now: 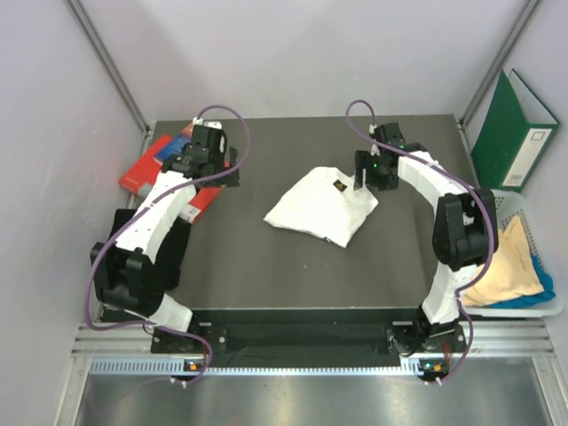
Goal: Fold and stack the t-shirts
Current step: Flatten out the tshirt
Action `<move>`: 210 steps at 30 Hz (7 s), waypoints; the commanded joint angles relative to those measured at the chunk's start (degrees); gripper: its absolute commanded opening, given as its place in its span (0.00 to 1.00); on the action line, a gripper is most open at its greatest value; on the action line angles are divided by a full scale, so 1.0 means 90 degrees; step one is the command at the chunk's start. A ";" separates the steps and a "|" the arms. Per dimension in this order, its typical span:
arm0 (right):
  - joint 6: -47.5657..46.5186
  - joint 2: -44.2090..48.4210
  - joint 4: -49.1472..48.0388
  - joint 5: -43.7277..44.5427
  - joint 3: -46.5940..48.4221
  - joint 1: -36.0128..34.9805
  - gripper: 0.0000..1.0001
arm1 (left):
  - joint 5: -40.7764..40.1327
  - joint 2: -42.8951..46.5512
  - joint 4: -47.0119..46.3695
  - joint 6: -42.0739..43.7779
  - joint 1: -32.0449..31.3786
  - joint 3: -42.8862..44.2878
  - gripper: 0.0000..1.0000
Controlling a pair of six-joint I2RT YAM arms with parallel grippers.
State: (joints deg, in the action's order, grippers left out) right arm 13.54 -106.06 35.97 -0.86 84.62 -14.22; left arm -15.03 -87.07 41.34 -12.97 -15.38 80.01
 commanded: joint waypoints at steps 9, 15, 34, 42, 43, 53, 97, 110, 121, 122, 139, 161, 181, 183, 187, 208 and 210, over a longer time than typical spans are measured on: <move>0.0039 -0.0364 -0.0627 -0.1671 -0.0506 0.0447 0.28 | 0.0107 -0.0160 0.0045 -0.0062 -0.0001 0.0085 0.99; -0.0166 -0.0131 -0.0472 -0.2033 -0.0369 0.0379 0.00 | 0.0058 -0.0218 0.0133 -0.0072 -0.0010 0.0134 0.99; -0.0995 0.2165 0.0701 0.2388 0.4327 0.0369 0.00 | 0.0332 -0.0277 -0.0101 -0.0072 -0.0010 0.0212 0.99; -0.1211 0.2439 0.0681 0.2225 0.4856 -0.0177 0.00 | 0.0351 -0.0121 -0.0140 -0.0121 -0.0010 -0.0012 0.99; -0.1183 0.2390 0.0740 0.2080 0.4856 -0.0478 0.00 | 0.0351 -0.0111 -0.0150 -0.0140 -0.0010 -0.0042 0.98; -0.0626 0.0313 0.1160 -0.0692 0.4503 -0.2715 0.00 | -0.0077 0.0249 -0.0092 -0.0267 -0.0010 -0.0062 0.98; -0.0479 0.1296 0.0594 -0.0109 0.1067 -0.0735 0.71 | 0.4981 -0.1966 -0.3256 -0.2387 -0.0840 -0.1712 0.74; -0.0450 0.1472 0.0555 -0.0246 0.0355 -0.0725 0.71 | 0.4424 -0.2270 -0.3412 -0.2260 -0.0870 -0.0882 0.00; -0.0421 0.1423 0.0506 0.0076 0.0187 -0.0647 0.71 | 0.3194 -0.0425 -0.3139 -0.2240 -0.0441 -0.0784 0.00; -0.0343 0.1394 0.0486 0.0212 0.0197 -0.0560 0.71 | 0.3009 -0.0346 -0.3148 -0.2327 -0.0237 -0.0784 0.00; 0.0546 0.0867 -0.0782 -0.1144 -0.0426 0.0476 0.78 | 0.3515 -0.1418 -0.2816 -0.2465 0.1640 -0.0084 0.00; 0.1084 -0.0354 -0.1828 -0.1379 0.0178 0.0720 0.76 | 0.4804 -0.5611 -0.2787 -0.3589 0.2441 0.5456 0.99; 0.0869 -0.0559 -0.1575 -0.1496 0.0734 0.0720 0.75 | 0.4679 -0.3568 -0.4076 -0.3081 0.1455 0.1042 0.86; 0.0791 -0.0520 -0.1506 -0.1457 0.0725 0.0740 0.76 | 0.4396 -0.3597 -0.3969 -0.3022 0.1425 0.1052 0.86; 0.0732 -0.0442 -0.1467 -0.1418 0.0608 0.0740 0.75 | 0.4267 -0.3889 -0.3803 -0.2905 0.1386 0.1344 0.85; 0.0576 -0.0384 -0.1369 -0.1564 0.0520 0.0818 0.76 | 0.3467 -0.4416 -0.3773 -0.2953 0.0957 0.1997 0.34; 0.0556 -0.0325 -0.1369 -0.1574 0.0423 0.0818 0.75 | 0.3428 -0.4563 -0.3512 -0.2895 0.0966 0.2668 0.05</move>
State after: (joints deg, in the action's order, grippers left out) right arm 19.68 -111.24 23.77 -13.91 88.14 -7.57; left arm 16.88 -125.84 10.31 -39.03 -6.37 95.11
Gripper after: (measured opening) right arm 0.756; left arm 0.210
